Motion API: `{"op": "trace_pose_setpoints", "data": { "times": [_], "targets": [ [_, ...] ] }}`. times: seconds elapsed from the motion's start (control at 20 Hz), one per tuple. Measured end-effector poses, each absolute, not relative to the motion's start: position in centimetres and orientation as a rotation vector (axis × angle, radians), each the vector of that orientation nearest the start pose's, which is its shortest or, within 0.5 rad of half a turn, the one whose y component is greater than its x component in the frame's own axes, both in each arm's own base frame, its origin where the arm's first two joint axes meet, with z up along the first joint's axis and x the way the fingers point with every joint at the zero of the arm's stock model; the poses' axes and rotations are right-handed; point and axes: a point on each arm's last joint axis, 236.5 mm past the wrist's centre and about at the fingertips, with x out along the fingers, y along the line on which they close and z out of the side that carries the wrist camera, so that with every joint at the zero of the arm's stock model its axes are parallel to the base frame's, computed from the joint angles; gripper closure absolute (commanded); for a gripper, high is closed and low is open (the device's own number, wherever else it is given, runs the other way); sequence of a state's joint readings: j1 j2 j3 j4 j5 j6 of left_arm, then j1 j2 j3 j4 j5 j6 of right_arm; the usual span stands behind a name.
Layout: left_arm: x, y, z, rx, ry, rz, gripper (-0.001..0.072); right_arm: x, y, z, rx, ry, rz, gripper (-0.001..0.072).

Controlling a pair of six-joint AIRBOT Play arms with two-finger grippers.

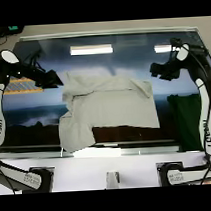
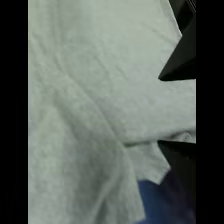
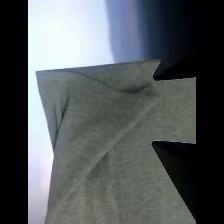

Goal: Fold the shirts.

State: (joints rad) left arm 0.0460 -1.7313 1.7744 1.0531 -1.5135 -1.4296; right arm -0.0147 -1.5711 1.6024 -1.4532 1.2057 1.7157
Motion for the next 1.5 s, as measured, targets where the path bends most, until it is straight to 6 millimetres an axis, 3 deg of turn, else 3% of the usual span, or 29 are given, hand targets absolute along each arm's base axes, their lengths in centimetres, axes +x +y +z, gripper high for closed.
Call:
{"op": "trace_pose_setpoints", "data": {
  "times": [0.05,0.1,0.25,0.45,0.6,0.9,1.2,1.25,1.3,1.35,1.5],
  "targets": [
    [44.5,-8.4,3.7,-0.280,1.434,-0.431,0.0279,47.3,0.9,4.1,0.242,1.216,-0.034,0.0328],
    [43.3,-7.1,3.5,-0.248,1.477,-0.397,0.0325,46.0,-0.3,3.7,0.252,1.267,-0.042,0.0328],
    [39.4,-4.1,2.3,-0.225,1.570,-0.309,0.0328,40.9,-2.1,2.0,0.328,1.426,-0.009,0.0331],
    [33.2,-2.2,-2.5,-0.274,1.692,-0.236,0.0323,34.8,-1.5,0.2,0.433,1.519,0.056,0.0331],
    [30.7,-2.9,-6.0,-0.332,1.717,-0.239,0.0322,31.5,-0.5,-1.0,0.472,1.541,0.076,0.0331],
    [31.1,-5.3,-9.5,-0.482,1.663,-0.272,0.0323,27.2,0.5,-2.9,0.475,1.618,0.104,0.0331],
    [32.4,-7.2,-10.4,-0.550,1.615,-0.317,0.0333,26.1,0.3,-3.5,0.455,1.643,0.099,0.0330],
    [32.4,-7.4,-10.6,-0.546,1.619,-0.321,0.0413,26.0,0.1,-3.6,0.449,1.646,0.094,0.0330],
    [32.5,-7.6,-10.9,-0.543,1.617,-0.324,0.0612,26.0,-0.1,-3.7,0.440,1.648,0.088,0.0330],
    [32.6,-7.8,-11.3,-0.538,1.615,-0.323,0.0674,25.9,-0.4,-3.8,0.427,1.650,0.077,0.0330],
    [32.7,-8.1,-11.4,-0.532,1.615,-0.329,0.0676,26.1,-2.1,-4.5,0.393,1.639,-0.007,0.0331]
  ]
}}
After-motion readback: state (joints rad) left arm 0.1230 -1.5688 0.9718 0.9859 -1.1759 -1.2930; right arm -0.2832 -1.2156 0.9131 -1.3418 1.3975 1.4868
